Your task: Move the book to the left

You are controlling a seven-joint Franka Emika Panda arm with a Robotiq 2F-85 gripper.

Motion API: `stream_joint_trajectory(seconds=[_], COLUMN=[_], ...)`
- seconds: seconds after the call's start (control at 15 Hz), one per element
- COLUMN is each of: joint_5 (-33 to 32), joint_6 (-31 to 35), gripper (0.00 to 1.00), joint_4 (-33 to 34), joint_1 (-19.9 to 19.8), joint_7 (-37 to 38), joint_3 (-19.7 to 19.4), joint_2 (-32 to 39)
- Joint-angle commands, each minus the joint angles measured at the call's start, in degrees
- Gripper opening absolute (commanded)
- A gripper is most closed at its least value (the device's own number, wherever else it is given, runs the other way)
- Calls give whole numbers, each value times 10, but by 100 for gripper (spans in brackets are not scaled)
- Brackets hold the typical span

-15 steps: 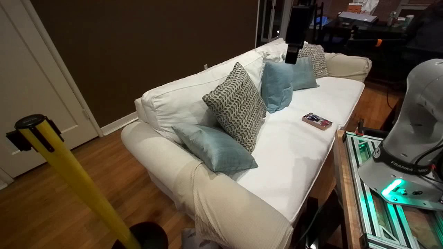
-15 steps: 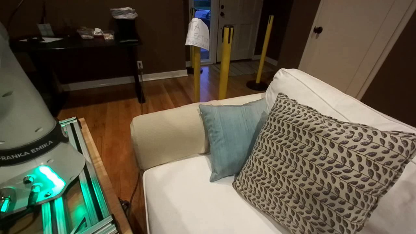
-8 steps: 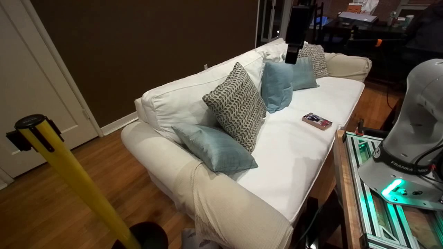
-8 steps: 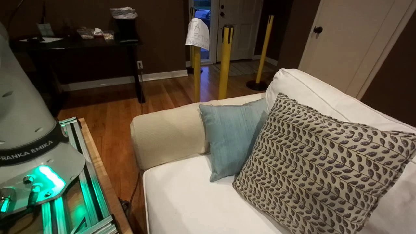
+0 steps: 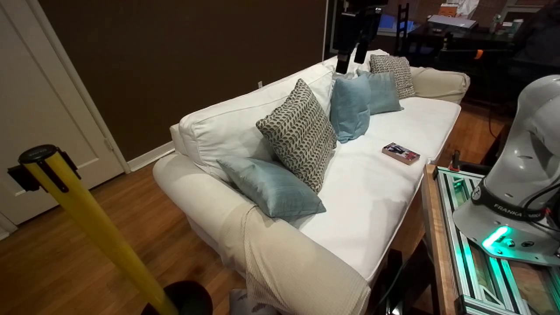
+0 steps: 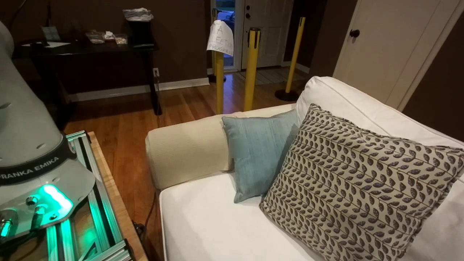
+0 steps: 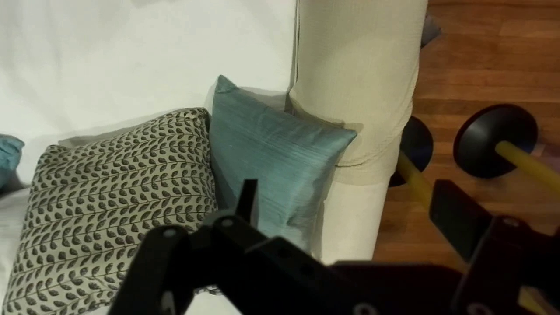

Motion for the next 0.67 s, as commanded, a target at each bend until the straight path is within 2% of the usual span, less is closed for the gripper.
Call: stream_joint_trajectory(seconds=[0.0,0.2,0.6], joint_5=[-2,-39,-122], joint_6=[74,164,301], gripper=[100,100,100], joint_4=[-41,-74,-120], joint_1=[-36,-76,-152], joint_7=[1,8,17], joint_3=[-38,-56,-94], joint_2=[23,55,134])
